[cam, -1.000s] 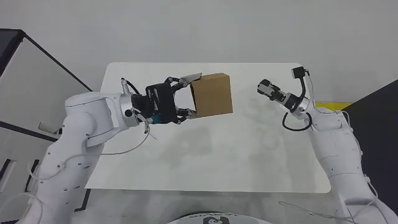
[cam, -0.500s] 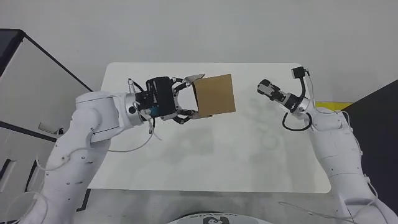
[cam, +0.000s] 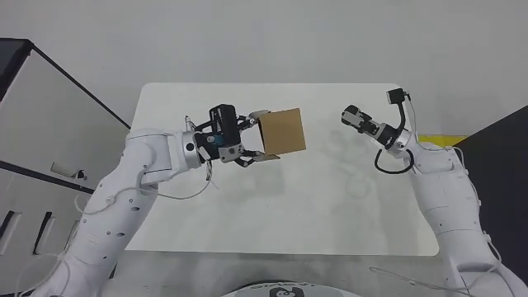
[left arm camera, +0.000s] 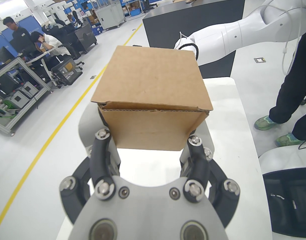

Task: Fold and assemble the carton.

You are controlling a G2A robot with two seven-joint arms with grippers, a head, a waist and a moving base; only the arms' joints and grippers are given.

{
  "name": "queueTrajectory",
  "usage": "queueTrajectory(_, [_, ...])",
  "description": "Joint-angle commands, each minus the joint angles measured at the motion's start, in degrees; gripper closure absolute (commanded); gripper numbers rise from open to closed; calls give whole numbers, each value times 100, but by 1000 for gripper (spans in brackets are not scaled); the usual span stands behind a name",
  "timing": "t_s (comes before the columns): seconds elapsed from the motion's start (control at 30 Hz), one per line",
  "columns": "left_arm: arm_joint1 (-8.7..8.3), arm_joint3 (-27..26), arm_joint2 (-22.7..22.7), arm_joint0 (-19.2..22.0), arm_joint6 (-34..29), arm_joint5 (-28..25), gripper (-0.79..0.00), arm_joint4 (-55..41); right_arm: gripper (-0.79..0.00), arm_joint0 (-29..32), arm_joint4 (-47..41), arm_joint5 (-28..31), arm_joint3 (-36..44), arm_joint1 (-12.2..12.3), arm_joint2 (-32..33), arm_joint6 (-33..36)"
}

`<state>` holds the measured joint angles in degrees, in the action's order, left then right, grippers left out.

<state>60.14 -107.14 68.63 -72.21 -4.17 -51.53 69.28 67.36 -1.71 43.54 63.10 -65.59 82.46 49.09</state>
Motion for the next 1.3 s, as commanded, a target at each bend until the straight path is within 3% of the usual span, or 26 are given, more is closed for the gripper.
queueTrajectory(0.0, [4, 36, -42, 18, -8, 14, 0, 38, -785, 0, 0, 0, 0, 0, 0, 0])
queueTrajectory(0.5, [13, 129, -94, -36, 28, 179, 0, 70, -785, 0, 0, 0, 0, 0, 0, 0])
queueTrajectory(0.73, [28, 681, -330, -127, 522, 207, 0, 656, -785, 0, 0, 0, 0, 0, 0, 0])
queueTrajectory(1.03, [141, 1756, -964, 70, 1788, 528, 0, 1506, -785, 0, 0, 0, 0, 0, 0, 0])
queueTrajectory(1.27, [141, 1756, -964, 70, 1788, 528, 0, 1506, -785, 0, 0, 0, 0, 0, 0, 0])
